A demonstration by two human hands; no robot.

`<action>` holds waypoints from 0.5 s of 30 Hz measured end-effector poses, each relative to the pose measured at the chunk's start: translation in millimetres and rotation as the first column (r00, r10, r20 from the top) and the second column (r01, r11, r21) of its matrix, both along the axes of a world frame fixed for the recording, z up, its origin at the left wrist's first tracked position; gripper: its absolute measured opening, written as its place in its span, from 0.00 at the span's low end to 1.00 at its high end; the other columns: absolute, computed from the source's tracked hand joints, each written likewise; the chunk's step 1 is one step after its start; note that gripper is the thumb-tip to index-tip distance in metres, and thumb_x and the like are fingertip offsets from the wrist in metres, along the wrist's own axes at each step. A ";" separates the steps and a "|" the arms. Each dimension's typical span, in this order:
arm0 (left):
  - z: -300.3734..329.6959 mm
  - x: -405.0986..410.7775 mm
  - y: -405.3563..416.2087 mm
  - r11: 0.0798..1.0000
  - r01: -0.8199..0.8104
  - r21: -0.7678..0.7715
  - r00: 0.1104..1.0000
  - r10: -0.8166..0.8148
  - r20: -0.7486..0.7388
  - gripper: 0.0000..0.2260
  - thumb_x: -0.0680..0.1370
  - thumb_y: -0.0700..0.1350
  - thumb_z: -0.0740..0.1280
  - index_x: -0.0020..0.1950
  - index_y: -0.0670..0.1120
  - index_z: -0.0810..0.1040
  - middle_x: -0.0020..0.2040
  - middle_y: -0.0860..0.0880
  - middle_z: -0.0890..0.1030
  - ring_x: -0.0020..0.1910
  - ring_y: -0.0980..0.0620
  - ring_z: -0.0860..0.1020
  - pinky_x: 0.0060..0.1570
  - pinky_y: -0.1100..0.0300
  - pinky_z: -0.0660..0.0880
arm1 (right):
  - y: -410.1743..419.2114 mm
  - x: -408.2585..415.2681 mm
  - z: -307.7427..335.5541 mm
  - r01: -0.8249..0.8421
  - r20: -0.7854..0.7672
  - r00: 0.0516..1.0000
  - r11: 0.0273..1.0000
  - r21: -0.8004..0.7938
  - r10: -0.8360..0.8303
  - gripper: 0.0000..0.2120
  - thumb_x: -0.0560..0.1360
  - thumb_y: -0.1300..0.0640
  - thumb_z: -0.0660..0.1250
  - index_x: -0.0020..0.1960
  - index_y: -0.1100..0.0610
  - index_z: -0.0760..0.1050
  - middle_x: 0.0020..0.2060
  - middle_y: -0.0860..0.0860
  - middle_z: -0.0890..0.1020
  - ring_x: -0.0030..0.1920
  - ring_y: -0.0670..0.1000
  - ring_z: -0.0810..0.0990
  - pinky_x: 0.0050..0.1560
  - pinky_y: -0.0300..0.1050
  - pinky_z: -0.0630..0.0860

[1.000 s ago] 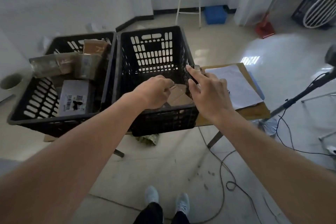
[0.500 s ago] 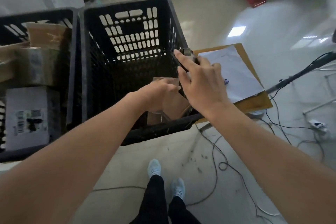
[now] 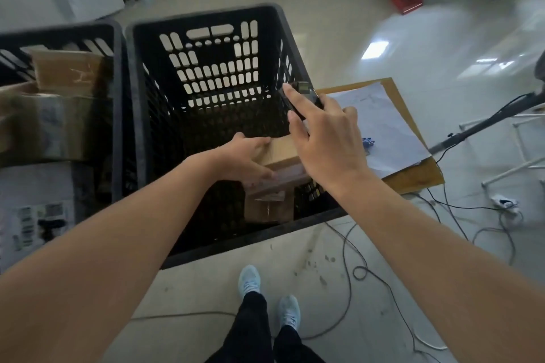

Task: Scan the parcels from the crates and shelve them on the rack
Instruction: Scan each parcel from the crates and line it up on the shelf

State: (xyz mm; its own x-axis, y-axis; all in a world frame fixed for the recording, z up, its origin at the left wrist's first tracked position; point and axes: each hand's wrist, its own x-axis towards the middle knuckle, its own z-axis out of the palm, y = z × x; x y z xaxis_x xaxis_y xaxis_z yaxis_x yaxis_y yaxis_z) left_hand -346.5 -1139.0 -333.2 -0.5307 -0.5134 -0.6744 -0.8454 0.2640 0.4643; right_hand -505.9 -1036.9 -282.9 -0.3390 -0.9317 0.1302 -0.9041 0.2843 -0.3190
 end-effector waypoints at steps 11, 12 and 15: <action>35.1 55.1 -38.5 0.628 -0.463 0.625 0.648 0.721 -0.246 0.21 0.82 0.62 0.66 0.65 0.47 0.81 0.60 0.39 0.86 0.60 0.39 0.85 0.60 0.37 0.82 | -21.9 21.7 36.9 0.044 0.023 0.999 0.998 -0.039 -0.043 0.24 0.87 0.43 0.57 0.82 0.36 0.61 0.61 0.56 0.79 0.52 0.56 0.73 0.50 0.49 0.71; 38.2 58.7 -41.2 0.584 -0.477 0.658 0.597 0.764 -0.245 0.22 0.82 0.61 0.67 0.65 0.45 0.81 0.60 0.39 0.86 0.60 0.38 0.85 0.60 0.37 0.82 | -23.1 22.9 39.9 0.060 0.030 0.998 0.998 -0.035 -0.059 0.24 0.87 0.43 0.57 0.82 0.36 0.61 0.62 0.56 0.79 0.53 0.56 0.72 0.50 0.49 0.71; 48.3 68.6 -47.7 0.442 -0.444 0.780 0.445 0.864 -0.236 0.25 0.82 0.62 0.67 0.71 0.47 0.79 0.65 0.39 0.84 0.63 0.36 0.84 0.59 0.36 0.81 | -27.6 26.1 48.0 0.108 0.006 0.994 0.994 -0.020 -0.108 0.24 0.87 0.44 0.57 0.82 0.36 0.60 0.68 0.58 0.76 0.58 0.59 0.74 0.51 0.50 0.72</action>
State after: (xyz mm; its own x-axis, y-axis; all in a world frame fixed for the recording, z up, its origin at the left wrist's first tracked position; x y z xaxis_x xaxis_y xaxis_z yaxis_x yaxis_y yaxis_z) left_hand -277.9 -1186.7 -284.9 -0.5331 -0.5219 -0.6659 -0.1322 -0.7260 0.6748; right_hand -479.9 -1064.6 -234.9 -0.4378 -0.8870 0.1469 -0.8670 0.3733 -0.3301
